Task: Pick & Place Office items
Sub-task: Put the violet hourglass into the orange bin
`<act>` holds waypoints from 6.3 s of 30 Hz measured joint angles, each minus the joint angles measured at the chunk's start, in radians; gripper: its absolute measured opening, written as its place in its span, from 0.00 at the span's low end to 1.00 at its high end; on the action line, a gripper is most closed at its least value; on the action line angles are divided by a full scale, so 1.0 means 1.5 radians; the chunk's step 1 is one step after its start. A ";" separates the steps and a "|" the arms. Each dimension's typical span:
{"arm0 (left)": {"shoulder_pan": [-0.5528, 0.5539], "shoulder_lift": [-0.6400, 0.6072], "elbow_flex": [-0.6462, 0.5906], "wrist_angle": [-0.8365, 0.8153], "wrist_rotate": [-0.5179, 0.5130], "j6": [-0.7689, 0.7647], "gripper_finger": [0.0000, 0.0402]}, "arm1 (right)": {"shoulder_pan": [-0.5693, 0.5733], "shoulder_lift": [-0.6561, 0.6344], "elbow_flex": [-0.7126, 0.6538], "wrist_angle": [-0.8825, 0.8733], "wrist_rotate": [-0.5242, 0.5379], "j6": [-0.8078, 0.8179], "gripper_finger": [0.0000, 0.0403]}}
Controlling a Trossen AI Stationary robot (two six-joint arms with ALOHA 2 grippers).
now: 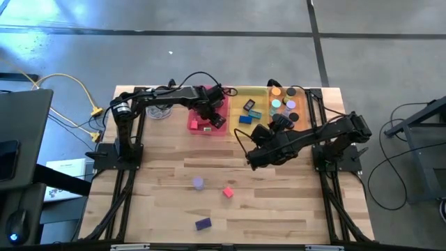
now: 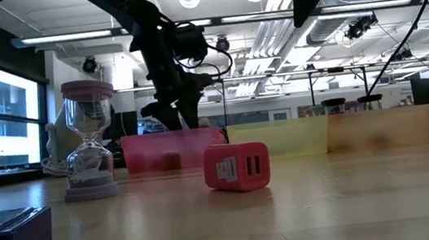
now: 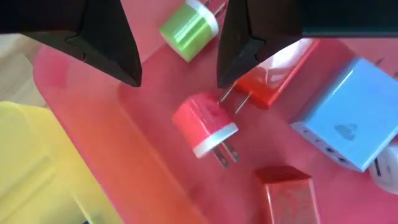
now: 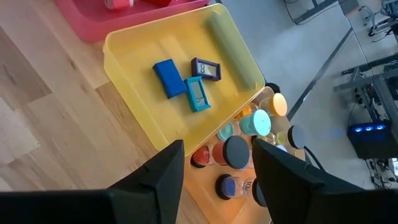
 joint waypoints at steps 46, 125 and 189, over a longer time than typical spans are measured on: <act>-0.077 -0.209 0.000 -0.014 0.280 -0.060 0.89 | 0.070 0.000 0.000 -0.006 -0.031 0.014 0.44; -0.592 -0.073 0.238 -0.489 -0.149 0.046 0.89 | 0.323 -0.116 0.000 0.137 0.010 0.244 0.44; -0.540 -0.076 -0.093 -0.066 -0.086 0.146 0.44 | 0.292 -0.116 0.000 0.149 0.002 0.174 0.44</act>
